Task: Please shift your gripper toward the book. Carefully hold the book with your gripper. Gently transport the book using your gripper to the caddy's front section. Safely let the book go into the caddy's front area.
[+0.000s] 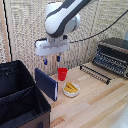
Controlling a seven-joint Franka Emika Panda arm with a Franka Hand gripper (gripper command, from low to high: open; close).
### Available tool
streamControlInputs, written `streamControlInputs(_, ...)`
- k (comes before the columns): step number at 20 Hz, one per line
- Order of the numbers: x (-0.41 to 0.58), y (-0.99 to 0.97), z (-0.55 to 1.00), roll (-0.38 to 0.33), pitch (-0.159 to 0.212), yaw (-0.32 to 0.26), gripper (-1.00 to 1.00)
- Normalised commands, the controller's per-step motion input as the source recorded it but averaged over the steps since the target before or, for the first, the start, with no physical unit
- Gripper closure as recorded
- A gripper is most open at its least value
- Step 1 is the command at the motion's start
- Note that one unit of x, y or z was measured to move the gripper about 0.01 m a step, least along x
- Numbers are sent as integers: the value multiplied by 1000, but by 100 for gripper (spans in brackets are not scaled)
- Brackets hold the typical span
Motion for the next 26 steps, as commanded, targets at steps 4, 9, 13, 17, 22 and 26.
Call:
streamControlInputs(4,391,223,-223,-53,18,199,-100)
streamControlInputs(9,397,46,-306,-31,1,200,-100)
streamControlInputs(13,325,-1,-326,-1,0,128,-100)
streamControlInputs(17,199,0,-288,-11,0,24,-100)
streamControlInputs(22,49,1,-210,0,34,3,100)
streamControlInputs(26,36,6,-80,0,37,0,100)
